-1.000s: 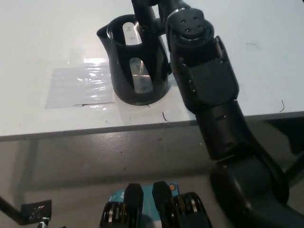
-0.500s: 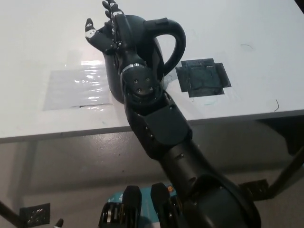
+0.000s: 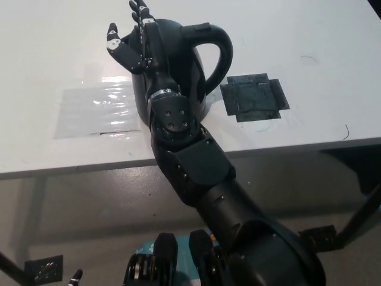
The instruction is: The robot uses its right hand to push down on the lid of a kettle kept in the middle of the desk to close it
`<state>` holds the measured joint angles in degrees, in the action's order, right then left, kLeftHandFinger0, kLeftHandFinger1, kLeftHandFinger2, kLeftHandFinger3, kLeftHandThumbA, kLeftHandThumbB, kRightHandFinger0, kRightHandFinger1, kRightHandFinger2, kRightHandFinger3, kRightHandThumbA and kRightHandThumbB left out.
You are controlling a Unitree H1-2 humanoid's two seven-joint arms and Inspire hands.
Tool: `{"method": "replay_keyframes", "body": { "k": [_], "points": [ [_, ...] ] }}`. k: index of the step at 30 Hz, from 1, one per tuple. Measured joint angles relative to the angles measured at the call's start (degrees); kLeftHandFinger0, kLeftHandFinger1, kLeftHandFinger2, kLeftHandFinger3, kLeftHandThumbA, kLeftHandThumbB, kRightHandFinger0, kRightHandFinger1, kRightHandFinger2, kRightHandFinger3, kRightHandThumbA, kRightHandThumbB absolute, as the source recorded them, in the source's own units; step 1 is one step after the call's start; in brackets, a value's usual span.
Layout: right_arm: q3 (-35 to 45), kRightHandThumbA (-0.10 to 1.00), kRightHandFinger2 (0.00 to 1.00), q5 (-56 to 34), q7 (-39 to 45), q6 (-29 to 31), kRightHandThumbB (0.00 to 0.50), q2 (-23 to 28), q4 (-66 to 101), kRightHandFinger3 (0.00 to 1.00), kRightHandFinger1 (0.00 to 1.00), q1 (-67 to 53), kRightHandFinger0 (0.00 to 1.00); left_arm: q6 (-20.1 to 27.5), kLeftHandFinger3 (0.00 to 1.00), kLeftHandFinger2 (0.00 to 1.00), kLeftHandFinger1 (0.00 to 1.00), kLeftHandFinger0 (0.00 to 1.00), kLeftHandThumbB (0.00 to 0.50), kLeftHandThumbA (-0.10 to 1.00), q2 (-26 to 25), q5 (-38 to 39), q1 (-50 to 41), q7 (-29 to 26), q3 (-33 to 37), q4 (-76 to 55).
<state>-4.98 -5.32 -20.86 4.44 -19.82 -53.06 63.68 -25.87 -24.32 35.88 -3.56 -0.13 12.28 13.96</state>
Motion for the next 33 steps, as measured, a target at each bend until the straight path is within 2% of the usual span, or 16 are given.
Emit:
{"method": "replay_keyframes", "body": {
  "k": [2, 3, 4, 5, 8, 13, 16, 19, 21, 24, 28, 31, 33],
  "points": [
    [0.35, 0.36, 1.00, 0.30, -0.01, 0.42, 0.041, 0.01, -0.04, 1.00, 1.00, -0.10, 0.83, 0.00, 1.00, 1.00, 1.00, 1.00, 0.103, 1.00, 0.00, 0.24, -0.01, -0.10, -0.01, 0.00],
    [0.43, 0.40, 1.00, 0.45, 0.01, 0.45, 0.065, 0.08, 0.19, 1.00, 1.00, -0.26, 0.92, 0.00, 1.00, 1.00, 1.00, 1.00, 0.101, 1.00, -0.01, 0.28, -0.04, -0.18, -0.04, -0.02],
    [0.42, 0.42, 1.00, 0.71, 0.05, 0.45, 0.068, 0.09, 0.90, 1.00, 1.00, -0.47, 0.99, 0.00, 1.00, 1.00, 1.00, 1.00, 0.099, 1.00, -0.03, 0.31, -0.07, -0.25, -0.08, -0.08],
    [0.41, 0.45, 1.00, 0.91, 0.14, 0.40, 0.083, 0.13, 1.42, 1.00, 1.00, -0.61, 1.00, 0.00, 1.00, 1.00, 1.00, 1.00, 0.099, 1.00, -0.06, 0.33, -0.07, -0.31, -0.11, -0.13],
    [-0.98, 0.49, 1.00, 2.00, 0.47, -1.67, 0.074, 0.22, 8.52, 1.00, 1.00, -3.63, 1.00, 0.02, 1.00, 1.00, 1.00, 1.00, 0.094, 1.00, -0.13, 0.44, -0.06, -0.48, -0.19, -0.19],
    [-2.75, 0.52, 1.00, 2.57, 1.32, -5.32, 0.064, 0.67, 19.58, 1.00, 1.00, -7.72, 1.00, 0.03, 1.00, 1.00, 1.00, 1.00, 0.128, 1.00, -0.13, 0.56, -0.03, -0.49, -0.22, -0.09],
    [-3.27, 0.58, 1.00, 2.57, 1.74, -7.35, 0.095, 1.48, 25.37, 1.00, 1.00, -9.18, 1.00, 0.05, 1.00, 1.00, 1.00, 1.00, 0.109, 1.00, -0.13, 0.67, 0.04, -0.50, -0.22, -0.05],
    [-3.44, 0.61, 1.00, 2.57, 2.10, -9.52, 0.100, 2.65, 31.42, 1.00, 1.00, -10.49, 1.00, 0.07, 1.00, 1.00, 1.00, 1.00, 0.107, 1.00, -0.13, 0.87, 0.02, -0.50, -0.26, -0.04],
    [-3.57, 0.61, 1.00, 2.56, 2.47, -11.04, 0.082, 3.61, 35.58, 1.00, 1.00, -11.30, 1.00, 0.09, 1.00, 1.00, 1.00, 1.00, 0.110, 1.00, -0.12, 0.93, 0.00, -0.49, -0.28, -0.03],
    [-3.72, 0.61, 1.00, 2.54, 2.92, -13.18, 0.092, 5.09, 41.40, 1.00, 1.00, -12.33, 1.00, 0.11, 1.00, 1.00, 1.00, 1.00, 0.116, 1.00, -0.12, 0.97, -0.06, -0.49, -0.31, 0.02],
    [-4.25, 0.62, 1.00, 2.46, 3.60, -16.00, 0.077, 7.52, 49.65, 1.00, 1.00, -14.10, 1.00, 0.12, 1.00, 1.00, 1.00, 1.00, 0.121, 1.00, -0.12, 1.04, -0.14, -0.49, -0.40, 0.11],
    [-4.87, 0.56, 1.00, 2.37, 4.16, -17.81, 0.053, 9.67, 55.83, 1.00, 1.00, -16.34, 1.00, 0.14, 1.00, 1.00, 1.00, 1.00, 0.118, 1.00, -0.12, 1.09, -0.14, -0.50, -0.40, 0.14],
    [-5.56, 0.50, 1.00, 2.26, 4.58, -18.95, 0.020, 11.33, 60.46, 1.00, 1.00, -18.88, 1.00, 0.14, 1.00, 1.00, 1.00, 1.00, 0.118, 1.00, -0.12, 1.14, -0.20, -0.49, -0.43, 0.15]
  ]
}}
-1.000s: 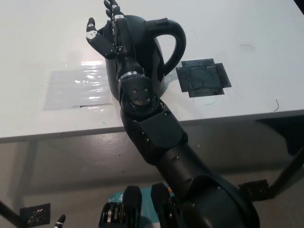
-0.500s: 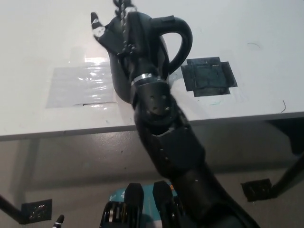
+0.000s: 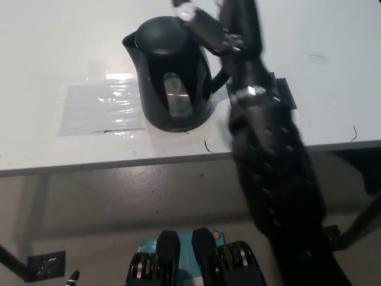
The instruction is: The robot uses its right hand to push down on the lid of a kettle kept in the middle of the desk to close it
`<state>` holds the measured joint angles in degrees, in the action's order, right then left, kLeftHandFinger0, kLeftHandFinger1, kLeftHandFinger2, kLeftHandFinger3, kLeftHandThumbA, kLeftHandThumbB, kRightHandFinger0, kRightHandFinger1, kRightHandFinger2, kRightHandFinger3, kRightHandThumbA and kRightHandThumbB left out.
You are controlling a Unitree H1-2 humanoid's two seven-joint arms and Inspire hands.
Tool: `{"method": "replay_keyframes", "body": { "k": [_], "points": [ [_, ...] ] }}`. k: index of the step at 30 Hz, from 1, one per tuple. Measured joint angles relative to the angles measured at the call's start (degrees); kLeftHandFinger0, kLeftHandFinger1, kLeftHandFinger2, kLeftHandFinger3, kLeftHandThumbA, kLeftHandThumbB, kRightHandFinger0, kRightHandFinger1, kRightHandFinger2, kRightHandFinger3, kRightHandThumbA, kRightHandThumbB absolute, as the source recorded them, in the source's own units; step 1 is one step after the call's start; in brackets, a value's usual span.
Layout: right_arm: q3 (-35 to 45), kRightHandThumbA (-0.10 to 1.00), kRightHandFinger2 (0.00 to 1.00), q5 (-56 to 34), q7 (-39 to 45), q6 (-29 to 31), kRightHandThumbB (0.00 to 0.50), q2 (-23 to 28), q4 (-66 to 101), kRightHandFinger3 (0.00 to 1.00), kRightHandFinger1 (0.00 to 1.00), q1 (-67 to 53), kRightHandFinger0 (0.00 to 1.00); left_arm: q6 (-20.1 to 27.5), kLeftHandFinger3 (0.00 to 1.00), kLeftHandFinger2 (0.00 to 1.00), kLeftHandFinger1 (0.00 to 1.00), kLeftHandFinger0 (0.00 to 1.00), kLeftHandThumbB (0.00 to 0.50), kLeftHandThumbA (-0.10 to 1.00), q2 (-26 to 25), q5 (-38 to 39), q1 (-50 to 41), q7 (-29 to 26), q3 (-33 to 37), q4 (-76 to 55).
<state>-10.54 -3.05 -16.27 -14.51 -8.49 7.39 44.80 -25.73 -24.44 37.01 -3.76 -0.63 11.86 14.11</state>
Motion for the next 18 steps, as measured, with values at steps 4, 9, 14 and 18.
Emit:
{"method": "replay_keyframes", "body": {
  "k": [4, 9, 14, 18],
  "points": [
    [-1.15, 0.51, 1.00, -0.22, 0.93, -1.64, 0.027, 3.41, 7.99, 1.00, 1.00, -5.87, 1.00, 0.02, 1.00, 1.00, 1.00, 1.00, 0.115, 1.00, 0.00, 0.05, -0.11, 0.00, -0.09, 0.01],
    [-2.46, 0.60, 1.00, -0.66, 2.43, -3.63, 0.043, 8.62, 19.28, 1.00, 1.00, -17.59, 1.00, 0.00, 1.00, 1.00, 1.00, 1.00, 0.115, 1.00, 0.00, 0.05, -0.34, 0.01, -0.51, 0.01],
    [-2.77, 0.68, 1.00, -1.32, 4.51, -3.85, 0.065, 14.74, 29.03, 1.00, 1.00, -33.92, 1.00, -0.06, 1.00, 1.00, 1.00, 1.00, 0.120, 1.00, -0.13, 0.29, -0.39, 0.05, -2.40, 0.00],
    [-1.17, 0.75, 1.00, -2.18, 6.97, -2.47, 0.028, 19.65, 31.85, 1.00, 1.00, -46.84, 1.00, -0.13, 1.00, 1.00, 1.00, 1.00, 0.122, 1.00, -1.58, 0.91, -0.31, 0.05, -3.51, -0.12]
  ]
}}
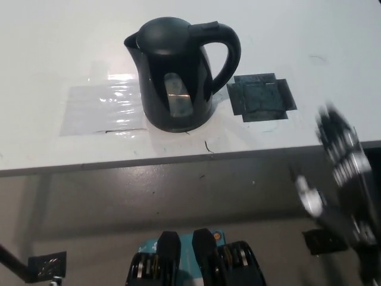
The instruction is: The robot uses its right hand to push down on the lid of a kettle kept in the middle of the desk to close it
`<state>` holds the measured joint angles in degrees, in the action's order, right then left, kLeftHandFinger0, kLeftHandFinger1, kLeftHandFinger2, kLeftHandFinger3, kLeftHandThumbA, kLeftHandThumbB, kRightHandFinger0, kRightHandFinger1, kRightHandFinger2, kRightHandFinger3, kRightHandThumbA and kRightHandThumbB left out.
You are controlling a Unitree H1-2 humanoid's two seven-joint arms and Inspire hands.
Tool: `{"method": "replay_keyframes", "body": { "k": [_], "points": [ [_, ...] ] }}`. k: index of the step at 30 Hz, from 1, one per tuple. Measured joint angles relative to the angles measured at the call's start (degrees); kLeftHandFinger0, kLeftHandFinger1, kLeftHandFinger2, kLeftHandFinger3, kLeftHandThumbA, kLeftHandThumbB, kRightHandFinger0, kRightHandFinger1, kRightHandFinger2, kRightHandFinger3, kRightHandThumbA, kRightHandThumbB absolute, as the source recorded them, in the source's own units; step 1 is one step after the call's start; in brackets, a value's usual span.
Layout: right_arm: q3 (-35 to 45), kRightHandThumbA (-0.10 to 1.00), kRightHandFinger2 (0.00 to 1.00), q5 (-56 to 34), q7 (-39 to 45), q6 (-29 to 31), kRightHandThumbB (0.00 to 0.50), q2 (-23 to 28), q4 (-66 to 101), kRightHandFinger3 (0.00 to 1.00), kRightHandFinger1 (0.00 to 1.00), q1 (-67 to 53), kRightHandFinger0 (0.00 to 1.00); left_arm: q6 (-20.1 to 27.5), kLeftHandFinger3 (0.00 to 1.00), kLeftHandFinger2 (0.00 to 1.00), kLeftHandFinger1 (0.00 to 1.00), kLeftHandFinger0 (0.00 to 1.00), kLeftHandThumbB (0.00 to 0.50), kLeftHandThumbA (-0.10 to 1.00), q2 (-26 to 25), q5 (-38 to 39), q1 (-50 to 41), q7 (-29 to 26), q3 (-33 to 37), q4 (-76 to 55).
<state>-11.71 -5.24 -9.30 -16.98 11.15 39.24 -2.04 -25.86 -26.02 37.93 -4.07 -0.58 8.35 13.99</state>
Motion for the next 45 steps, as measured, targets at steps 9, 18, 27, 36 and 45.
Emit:
{"method": "replay_keyframes", "body": {
  "k": [9, 18, 27, 36, 45],
  "points": [
    [5.28, 0.76, 1.00, -0.56, 1.93, 7.73, 0.000, 0.88, -14.92, 1.00, 1.00, -5.00, 1.00, 0.03, 1.00, 1.00, 1.00, 1.00, 0.125, 1.00, -0.86, 0.21, 0.65, -0.02, -0.38, -0.13],
    [9.50, 0.87, 1.00, -2.43, 3.30, 16.20, 0.000, -0.42, -40.58, 1.00, 1.00, -2.70, 1.00, 0.10, 1.00, 1.00, 1.00, 1.00, 0.127, 1.00, -0.82, 0.15, 1.76, -0.01, 0.06, 0.08],
    [14.86, 0.80, 1.00, -5.19, 5.60, 23.82, 0.000, -0.43, -63.03, 1.00, 1.00, 1.13, 1.00, 0.12, 1.00, 1.00, 1.00, 1.00, 0.112, 1.00, -0.84, 0.16, 3.34, -0.02, 0.31, 0.08],
    [21.74, 0.67, 1.00, -9.78, 9.98, 31.55, 0.000, -0.65, -80.11, 1.00, 1.00, 6.69, 1.00, 0.09, 1.00, 1.00, 1.00, 1.00, 0.097, 1.00, -0.90, 0.17, 4.58, -0.04, 0.59, -0.02],
    [26.09, 0.64, 1.00, -12.86, 15.09, 38.11, 0.000, -1.50, -85.38, 1.00, 1.00, 8.32, 1.00, 0.01, 1.00, 1.00, 1.00, 1.00, 0.089, 1.00, -1.46, 0.17, 5.05, -0.04, 1.13, -0.02]
  ]
}}
